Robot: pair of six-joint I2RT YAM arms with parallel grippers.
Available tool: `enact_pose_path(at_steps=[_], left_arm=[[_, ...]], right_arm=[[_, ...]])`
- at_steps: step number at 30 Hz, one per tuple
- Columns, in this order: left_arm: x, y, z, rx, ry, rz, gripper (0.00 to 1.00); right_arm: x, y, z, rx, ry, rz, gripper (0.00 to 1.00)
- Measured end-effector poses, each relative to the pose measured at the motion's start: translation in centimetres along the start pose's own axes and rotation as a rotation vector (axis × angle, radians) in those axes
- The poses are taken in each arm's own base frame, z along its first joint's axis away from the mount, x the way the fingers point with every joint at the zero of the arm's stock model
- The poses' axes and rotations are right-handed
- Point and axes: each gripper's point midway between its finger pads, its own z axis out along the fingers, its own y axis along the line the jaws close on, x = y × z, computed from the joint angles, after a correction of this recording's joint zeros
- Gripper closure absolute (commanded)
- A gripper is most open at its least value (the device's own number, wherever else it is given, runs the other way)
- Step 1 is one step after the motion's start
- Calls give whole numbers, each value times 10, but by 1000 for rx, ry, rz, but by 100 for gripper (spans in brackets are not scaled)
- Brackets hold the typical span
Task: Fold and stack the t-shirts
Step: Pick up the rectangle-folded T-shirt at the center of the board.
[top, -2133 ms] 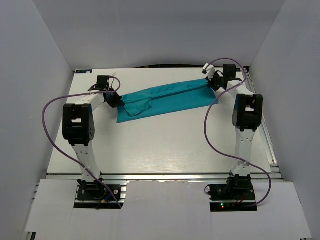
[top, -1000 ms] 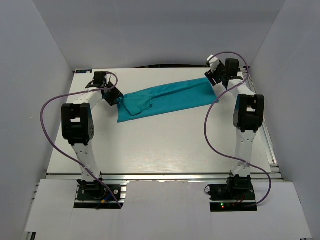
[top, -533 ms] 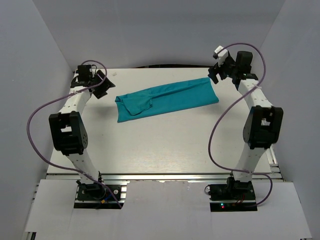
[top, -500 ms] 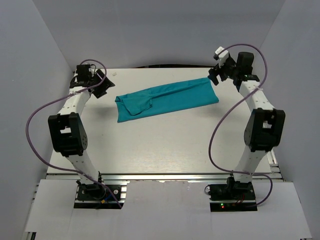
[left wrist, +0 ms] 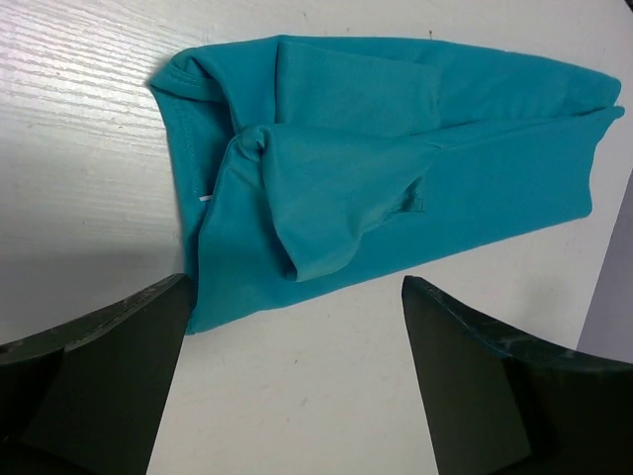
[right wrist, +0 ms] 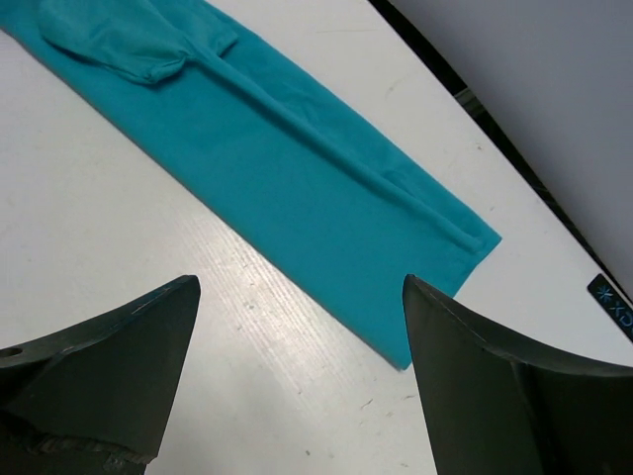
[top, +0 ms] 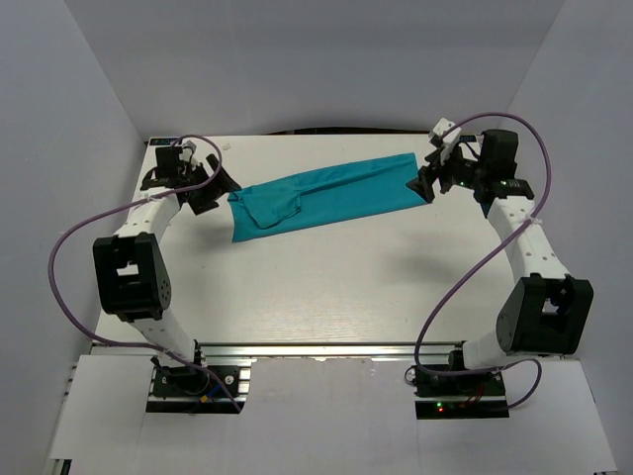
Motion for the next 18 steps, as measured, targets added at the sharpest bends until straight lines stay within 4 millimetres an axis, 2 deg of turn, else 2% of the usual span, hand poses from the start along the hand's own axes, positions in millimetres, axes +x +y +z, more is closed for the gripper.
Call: enact_pose_path(at_steps=[5,12,18], left_arm=[[4,3,10,21,22,39,2],[28,27,41,4,103,14,2],[40,41,63,2,143,-4,6]], right_arm=[[4,12,-6,-10,8,27,11],[20,22,-5,-24,31,81,11],[21,23,-5,-25,33,91,11]])
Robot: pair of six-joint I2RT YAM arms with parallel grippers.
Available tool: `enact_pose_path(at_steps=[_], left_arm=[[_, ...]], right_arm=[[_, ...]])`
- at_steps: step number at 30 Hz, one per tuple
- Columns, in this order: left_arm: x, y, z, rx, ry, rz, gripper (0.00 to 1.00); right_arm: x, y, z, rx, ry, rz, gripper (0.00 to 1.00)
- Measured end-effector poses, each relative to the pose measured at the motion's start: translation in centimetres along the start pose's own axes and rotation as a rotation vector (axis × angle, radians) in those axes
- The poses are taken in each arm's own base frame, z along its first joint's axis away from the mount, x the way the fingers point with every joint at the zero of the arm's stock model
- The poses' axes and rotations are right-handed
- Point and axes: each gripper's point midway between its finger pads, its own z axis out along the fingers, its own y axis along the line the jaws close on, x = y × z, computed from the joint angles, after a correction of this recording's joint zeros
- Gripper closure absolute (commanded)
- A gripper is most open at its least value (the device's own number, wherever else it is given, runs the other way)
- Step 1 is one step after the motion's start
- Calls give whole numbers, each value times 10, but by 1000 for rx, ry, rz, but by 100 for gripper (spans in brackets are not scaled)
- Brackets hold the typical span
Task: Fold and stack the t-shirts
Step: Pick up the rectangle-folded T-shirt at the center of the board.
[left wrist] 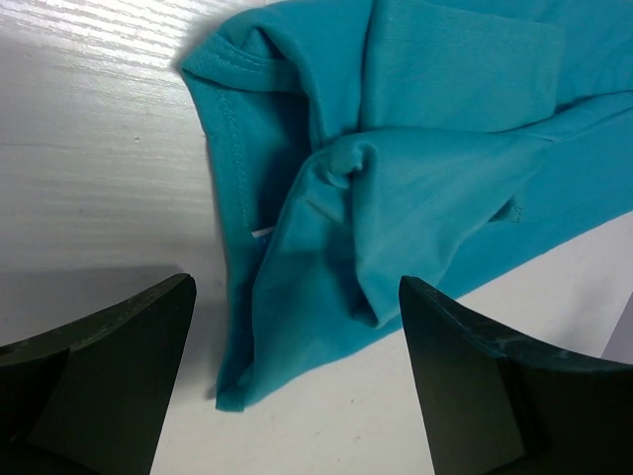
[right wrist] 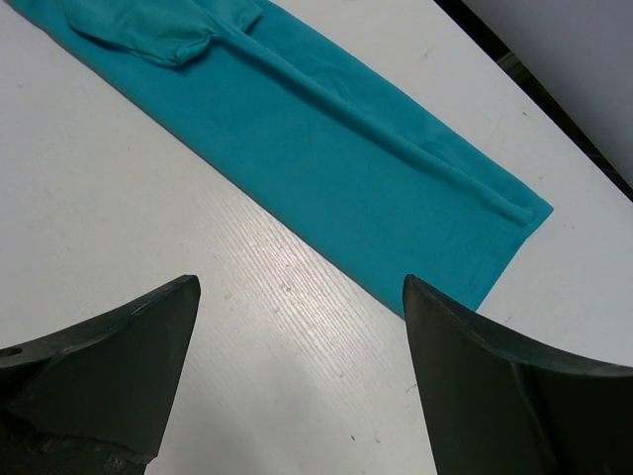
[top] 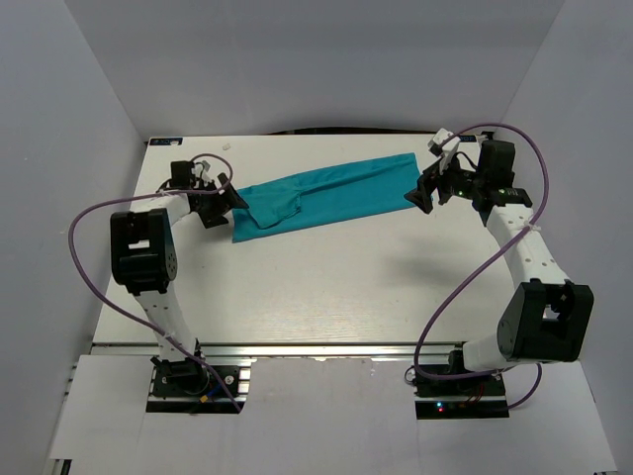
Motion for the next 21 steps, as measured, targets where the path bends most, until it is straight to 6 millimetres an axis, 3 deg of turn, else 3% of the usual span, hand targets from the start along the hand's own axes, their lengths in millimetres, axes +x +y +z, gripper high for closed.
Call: enact_pose_path(at_steps=[16,21], left_arm=[[-7,-5,24,69,22,-14,16],[-4,-7,28,65,28,-11,26]], right_arm=[[7,2,1,-2,10,17,11],[9,1,0,5,10,27,11]])
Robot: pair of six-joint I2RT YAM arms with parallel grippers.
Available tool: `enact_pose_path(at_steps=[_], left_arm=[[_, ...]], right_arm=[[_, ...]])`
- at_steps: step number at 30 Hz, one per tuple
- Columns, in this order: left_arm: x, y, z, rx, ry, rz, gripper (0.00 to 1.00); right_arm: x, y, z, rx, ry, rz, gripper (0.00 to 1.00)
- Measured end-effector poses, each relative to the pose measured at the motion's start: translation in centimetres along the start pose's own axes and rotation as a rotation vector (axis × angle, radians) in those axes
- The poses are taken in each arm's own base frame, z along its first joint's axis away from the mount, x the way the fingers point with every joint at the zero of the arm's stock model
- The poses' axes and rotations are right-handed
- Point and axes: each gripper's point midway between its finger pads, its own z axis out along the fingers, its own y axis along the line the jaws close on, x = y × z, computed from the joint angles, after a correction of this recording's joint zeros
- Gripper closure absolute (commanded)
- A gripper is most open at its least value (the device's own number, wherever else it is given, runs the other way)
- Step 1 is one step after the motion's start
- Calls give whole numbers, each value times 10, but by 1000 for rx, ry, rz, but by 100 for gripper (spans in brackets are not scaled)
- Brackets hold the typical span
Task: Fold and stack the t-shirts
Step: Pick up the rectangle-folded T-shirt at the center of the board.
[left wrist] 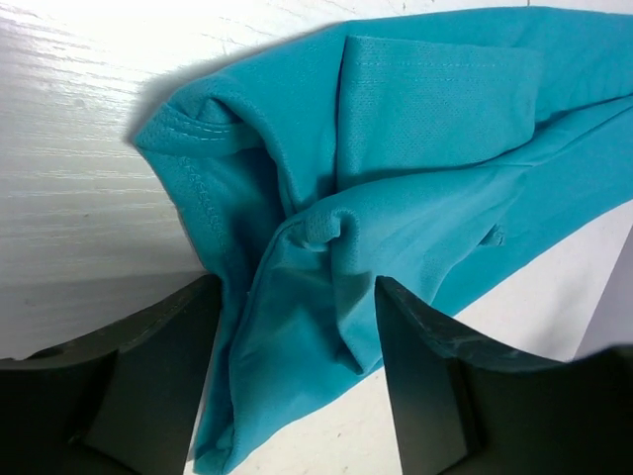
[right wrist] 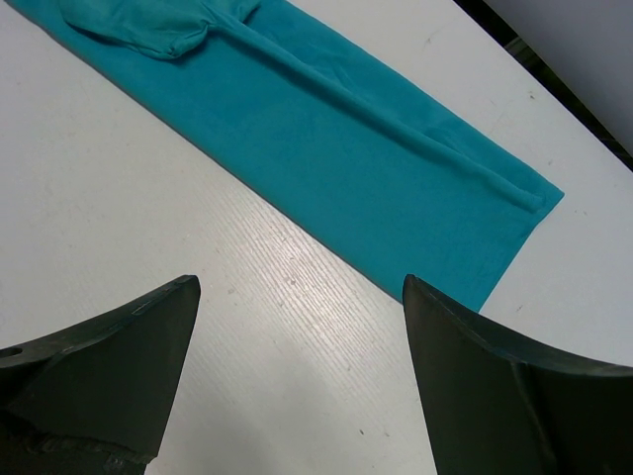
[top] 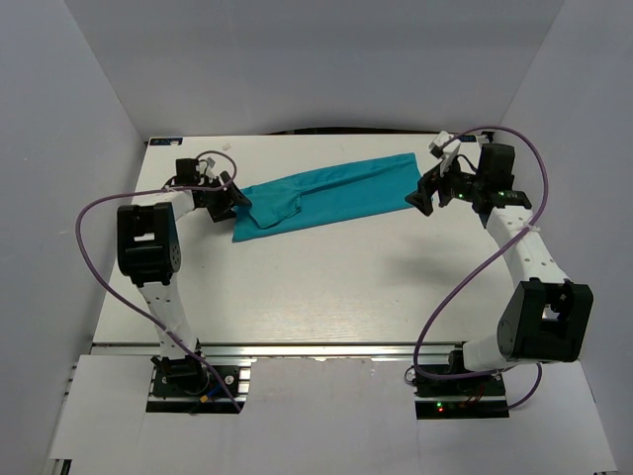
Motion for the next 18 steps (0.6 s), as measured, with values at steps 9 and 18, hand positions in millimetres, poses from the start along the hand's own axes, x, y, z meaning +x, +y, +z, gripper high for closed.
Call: enact_pose_path(at_steps=[9,18], left_arm=[[5,2,8,-28,16,-11,51],[8,6,15,-46,40,-41,88]], right_arm=[[7,0,1,5,2,21,11],[14,4,-2,7,6,46,11]])
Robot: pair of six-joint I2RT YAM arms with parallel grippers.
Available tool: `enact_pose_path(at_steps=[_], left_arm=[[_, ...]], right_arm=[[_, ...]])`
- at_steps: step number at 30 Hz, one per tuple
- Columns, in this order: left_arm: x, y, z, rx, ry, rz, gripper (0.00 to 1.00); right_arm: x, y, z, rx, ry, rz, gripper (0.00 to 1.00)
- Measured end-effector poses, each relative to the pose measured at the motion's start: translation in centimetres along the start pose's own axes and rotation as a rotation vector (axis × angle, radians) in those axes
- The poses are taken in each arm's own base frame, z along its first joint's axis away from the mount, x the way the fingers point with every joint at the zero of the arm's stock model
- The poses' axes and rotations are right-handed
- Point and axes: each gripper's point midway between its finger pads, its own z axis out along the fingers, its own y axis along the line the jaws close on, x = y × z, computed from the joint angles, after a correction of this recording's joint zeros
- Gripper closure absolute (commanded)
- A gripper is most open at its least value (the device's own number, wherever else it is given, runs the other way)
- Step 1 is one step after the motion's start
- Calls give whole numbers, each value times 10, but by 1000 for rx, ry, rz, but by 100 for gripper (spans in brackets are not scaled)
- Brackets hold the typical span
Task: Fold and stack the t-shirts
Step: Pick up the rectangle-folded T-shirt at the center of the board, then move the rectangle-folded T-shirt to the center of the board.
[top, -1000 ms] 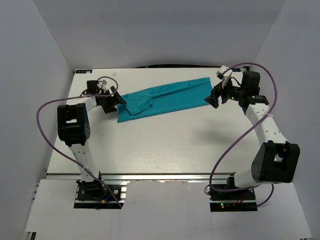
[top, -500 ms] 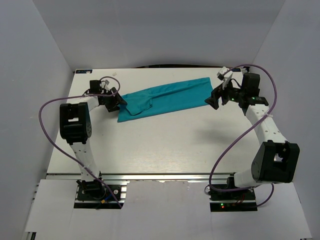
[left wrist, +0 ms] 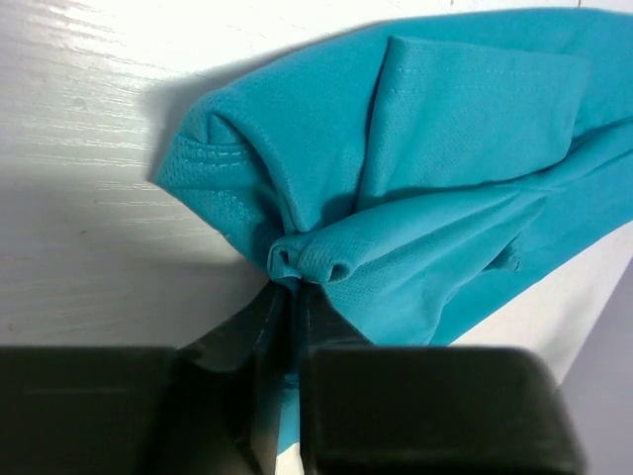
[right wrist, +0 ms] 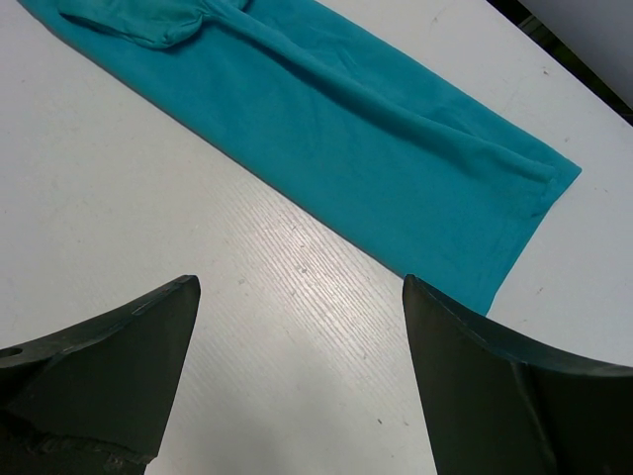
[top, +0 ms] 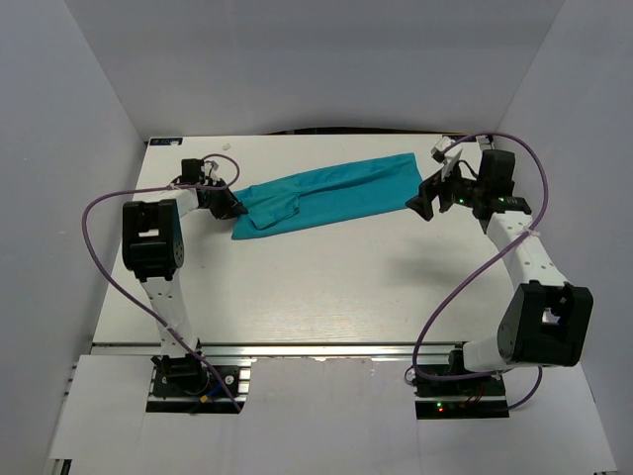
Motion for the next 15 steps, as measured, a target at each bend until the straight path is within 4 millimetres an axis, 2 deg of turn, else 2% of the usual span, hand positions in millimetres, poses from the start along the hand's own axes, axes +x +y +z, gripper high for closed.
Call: enact_pose_path(at_steps=[5,15], left_arm=[[1,-1,0,2,7,-1,100],[2,-5,-3,16,15,-1,100]], right_arm=[[-3,-1,-3,10,-11,-10,11],[3,5,-6,10,-11,-10,11]])
